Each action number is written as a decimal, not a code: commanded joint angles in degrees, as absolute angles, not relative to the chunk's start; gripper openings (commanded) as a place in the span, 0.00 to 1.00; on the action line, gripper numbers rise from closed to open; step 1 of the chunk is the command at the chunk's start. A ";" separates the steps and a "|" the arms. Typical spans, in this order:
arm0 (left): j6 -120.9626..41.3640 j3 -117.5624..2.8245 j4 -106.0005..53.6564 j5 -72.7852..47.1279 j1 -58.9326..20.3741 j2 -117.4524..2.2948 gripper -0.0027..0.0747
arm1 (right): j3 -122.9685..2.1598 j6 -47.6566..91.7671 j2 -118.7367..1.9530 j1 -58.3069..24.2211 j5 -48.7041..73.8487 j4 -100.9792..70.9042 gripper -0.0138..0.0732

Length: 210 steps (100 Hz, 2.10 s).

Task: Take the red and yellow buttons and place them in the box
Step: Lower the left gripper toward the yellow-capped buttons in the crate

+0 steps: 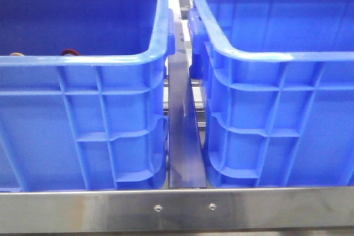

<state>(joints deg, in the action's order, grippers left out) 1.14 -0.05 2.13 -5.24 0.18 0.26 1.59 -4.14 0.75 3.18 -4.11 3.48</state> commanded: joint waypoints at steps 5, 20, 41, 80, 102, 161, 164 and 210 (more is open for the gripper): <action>1.82 1.11 1.89 -0.64 0.28 2.04 0.01 | 1.88 -3.70 1.75 3.01 -8.38 3.50 0.05; 1.82 1.11 1.89 -0.64 0.28 2.04 0.01 | 1.88 -3.70 1.75 3.01 -8.38 3.50 0.05; 1.82 1.11 1.89 -0.54 0.28 2.04 0.01 | 1.88 -3.70 1.75 3.01 -8.38 3.50 0.05; 1.82 -6.21 1.89 -2.26 0.28 2.04 0.01 | 1.88 -3.70 1.75 3.01 -8.38 3.50 0.05; 1.82 -14.02 1.89 -10.35 0.28 -1.11 0.01 | 1.88 -3.70 1.75 3.01 -8.38 3.50 0.05; 1.70 -39.97 1.18 -28.38 0.18 -33.59 0.22 | 1.88 -3.70 1.75 3.01 -8.38 3.50 0.05; 1.70 -40.92 0.89 -28.50 0.18 -35.36 0.31 | 1.88 -3.70 1.75 3.01 -8.38 3.50 0.05; -1.18 -57.94 -2.96 -41.88 -1.12 -62.54 0.78 | 1.88 -3.70 1.75 3.01 -8.38 3.50 0.05</action>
<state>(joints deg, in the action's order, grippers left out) 0.00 -53.27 -2.31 -41.81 -0.27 -59.38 1.59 -4.14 0.75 3.18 -4.11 3.48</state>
